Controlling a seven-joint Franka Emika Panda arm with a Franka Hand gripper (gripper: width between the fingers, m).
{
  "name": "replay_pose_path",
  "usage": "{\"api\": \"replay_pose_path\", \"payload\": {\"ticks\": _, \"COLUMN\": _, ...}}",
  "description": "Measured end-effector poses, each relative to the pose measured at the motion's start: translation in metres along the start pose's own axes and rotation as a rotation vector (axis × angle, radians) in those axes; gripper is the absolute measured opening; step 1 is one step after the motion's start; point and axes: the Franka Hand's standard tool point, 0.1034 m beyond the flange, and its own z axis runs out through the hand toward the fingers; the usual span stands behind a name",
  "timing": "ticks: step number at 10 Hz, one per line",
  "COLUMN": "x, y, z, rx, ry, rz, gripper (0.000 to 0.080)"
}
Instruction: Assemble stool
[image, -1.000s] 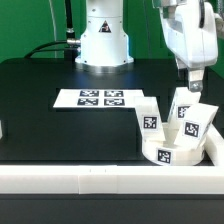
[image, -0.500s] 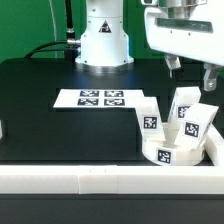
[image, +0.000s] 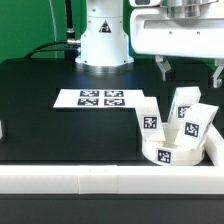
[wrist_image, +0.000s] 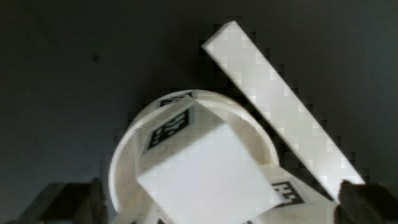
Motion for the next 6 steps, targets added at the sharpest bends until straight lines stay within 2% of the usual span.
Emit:
{"api": "replay_pose_path", "payload": {"ticks": 4, "x": -0.0070, "y": -0.0058, "z": 0.0010, "rx": -0.048, "ry": 0.027, "rz": -0.484, "gripper": 0.0649}}
{"api": "replay_pose_path", "payload": {"ticks": 6, "x": -0.0077, "y": -0.0061, "z": 0.0016, "rx": -0.052, "ry": 0.024, "rz": -0.598, "gripper": 0.0649}}
